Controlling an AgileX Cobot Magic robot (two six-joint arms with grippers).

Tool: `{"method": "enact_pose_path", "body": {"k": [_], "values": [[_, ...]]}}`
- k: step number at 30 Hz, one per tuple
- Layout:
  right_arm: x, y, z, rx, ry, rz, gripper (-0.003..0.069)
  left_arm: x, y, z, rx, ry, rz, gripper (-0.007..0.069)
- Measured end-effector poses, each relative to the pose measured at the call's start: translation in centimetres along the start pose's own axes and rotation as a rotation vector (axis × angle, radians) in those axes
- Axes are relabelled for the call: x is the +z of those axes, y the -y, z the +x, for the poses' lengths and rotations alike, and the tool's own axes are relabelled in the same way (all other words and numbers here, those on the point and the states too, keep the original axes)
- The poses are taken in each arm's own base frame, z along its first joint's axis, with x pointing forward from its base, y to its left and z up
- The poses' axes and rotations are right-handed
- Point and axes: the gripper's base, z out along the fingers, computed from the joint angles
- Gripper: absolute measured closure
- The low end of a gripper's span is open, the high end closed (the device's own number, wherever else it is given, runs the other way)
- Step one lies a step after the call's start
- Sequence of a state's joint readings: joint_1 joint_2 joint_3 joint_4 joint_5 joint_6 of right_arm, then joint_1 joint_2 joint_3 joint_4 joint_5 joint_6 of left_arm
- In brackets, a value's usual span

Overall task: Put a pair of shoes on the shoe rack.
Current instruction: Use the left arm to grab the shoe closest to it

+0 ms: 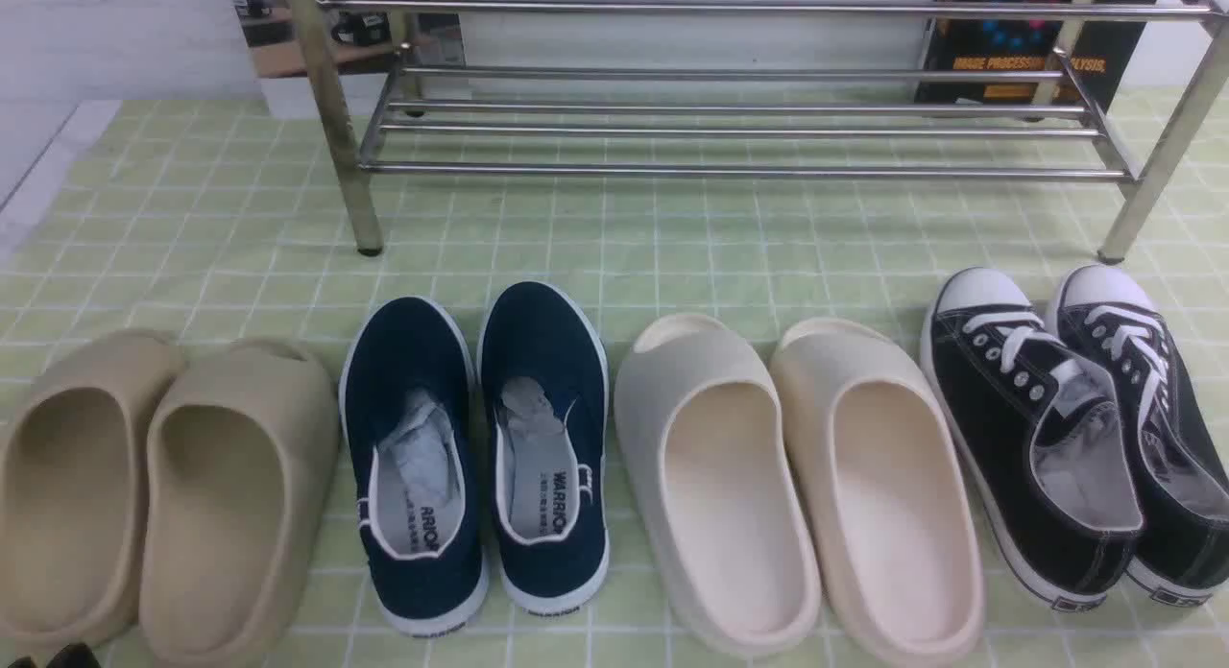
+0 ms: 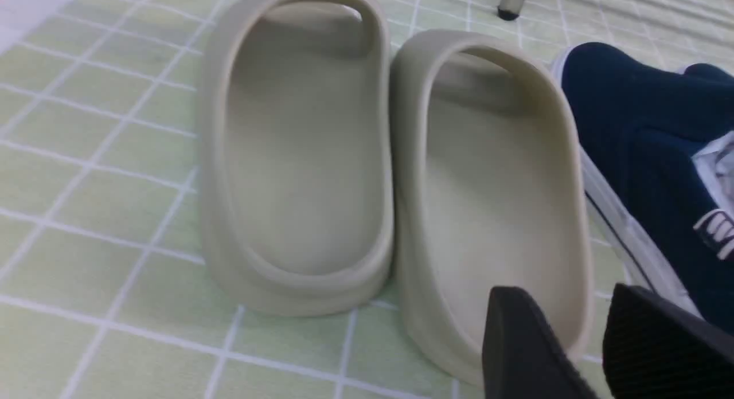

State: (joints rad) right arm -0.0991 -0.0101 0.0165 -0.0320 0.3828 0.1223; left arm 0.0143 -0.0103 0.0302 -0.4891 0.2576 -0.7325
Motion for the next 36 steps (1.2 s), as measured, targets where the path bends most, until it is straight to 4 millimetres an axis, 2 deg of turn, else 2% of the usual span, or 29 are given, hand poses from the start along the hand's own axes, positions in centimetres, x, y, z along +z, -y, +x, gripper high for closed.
{"method": "enact_pose_path", "body": {"k": [1,7,23,27,29,31,32,34,36], "values": [[0.0,0.0,0.0,0.0,0.0,0.0,0.042,0.0,0.1,0.0,-0.048,-0.002,0.01,0.0386],[0.0,0.0,0.0,0.0,0.0,0.0,0.042,0.0,0.1,0.0,-0.067,0.001,0.016,0.0386],[0.0,0.0,0.0,0.0,0.0,0.0,0.042,0.0,0.3,-0.1,-0.097,0.008,0.03,0.0386],[0.0,0.0,0.0,0.0,0.0,0.0,0.042,-0.2,0.9,-0.2,-0.078,0.009,0.048,0.0386],[0.0,0.0,0.0,0.0,0.0,0.0,0.042,-0.9,3.1,-0.8,0.029,0.009,0.097,0.0388],[0.0,0.0,0.0,0.0,0.0,0.0,0.042,-2.6,6.7,-1.8,0.225,0.04,0.176,0.0407],[0.0,0.0,0.0,0.0,0.0,0.0,0.042,-3.3,7.8,-2.0,0.301,0.043,0.188,0.0421],[0.0,0.0,0.0,0.0,0.0,0.0,0.042,-4.3,10.0,-2.7,0.462,0.04,0.166,0.0466],[0.0,0.0,0.0,0.0,0.0,0.0,0.042,-4.5,11.8,-3.5,0.589,-0.009,0.064,0.0534]]}}
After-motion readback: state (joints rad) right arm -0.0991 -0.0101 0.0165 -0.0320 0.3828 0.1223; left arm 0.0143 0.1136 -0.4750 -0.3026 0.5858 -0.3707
